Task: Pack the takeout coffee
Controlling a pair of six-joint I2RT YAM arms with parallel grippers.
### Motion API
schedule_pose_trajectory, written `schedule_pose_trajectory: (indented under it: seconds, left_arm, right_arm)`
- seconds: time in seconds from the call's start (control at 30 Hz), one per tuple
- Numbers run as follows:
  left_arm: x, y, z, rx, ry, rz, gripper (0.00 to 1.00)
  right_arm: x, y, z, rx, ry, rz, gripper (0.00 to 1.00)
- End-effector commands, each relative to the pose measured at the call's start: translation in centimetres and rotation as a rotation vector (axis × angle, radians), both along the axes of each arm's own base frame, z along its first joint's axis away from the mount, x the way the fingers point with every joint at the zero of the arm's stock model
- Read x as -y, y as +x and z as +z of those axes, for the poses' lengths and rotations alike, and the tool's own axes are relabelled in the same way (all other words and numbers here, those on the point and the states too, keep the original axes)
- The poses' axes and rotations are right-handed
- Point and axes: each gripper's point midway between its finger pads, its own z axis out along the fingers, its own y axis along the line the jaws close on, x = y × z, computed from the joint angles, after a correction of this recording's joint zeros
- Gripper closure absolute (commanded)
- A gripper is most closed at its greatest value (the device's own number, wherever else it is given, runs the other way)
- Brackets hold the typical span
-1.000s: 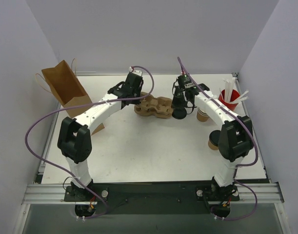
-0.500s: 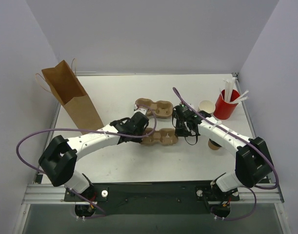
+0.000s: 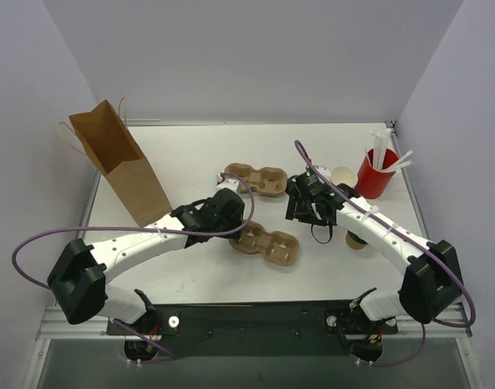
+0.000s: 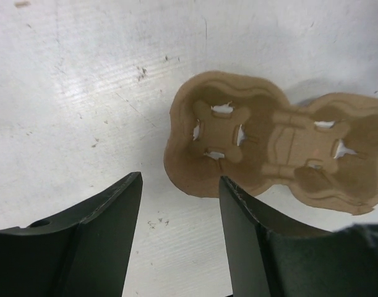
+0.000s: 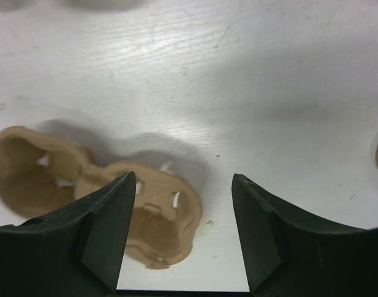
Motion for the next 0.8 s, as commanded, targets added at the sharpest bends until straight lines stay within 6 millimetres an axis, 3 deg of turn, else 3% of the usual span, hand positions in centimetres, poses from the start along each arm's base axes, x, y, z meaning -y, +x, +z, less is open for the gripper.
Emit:
schedule_pose_trajectory:
  seconds: [0.0,0.17,0.27,0.4,0.77]
  left_arm:
    - [-1.2,2.8,7.5,0.142,-0.083,0.068,0.37]
    - [-3.3,4.1,11.2,0.189,-0.110,0.097,0.37]
    - [-4.4,5.0,13.2,0.221,-0.137,0.114,0.37]
    - [-5.5,5.4,14.7,0.249,-0.150,0.124,0.37]
    - [-6.6,5.1,16.1,0.275,-0.169,0.124,0.37]
  right_arm:
    - [-2.3,-0.9,4.6,0.086,0.099,-0.083,0.43]
    - [-7.3,-3.0,4.3,0.087,0.137,-0.123,0.46]
    - [-9.6,-3.4,2.7,0.013,0.114,-0.171,0.49]
    - [-9.9,-3.7,0.4,-0.039,0.018,-0.222,0.50]
    - [-10.1,-3.5,-2.7,-0.096,-0.053,-0.227,0.50]
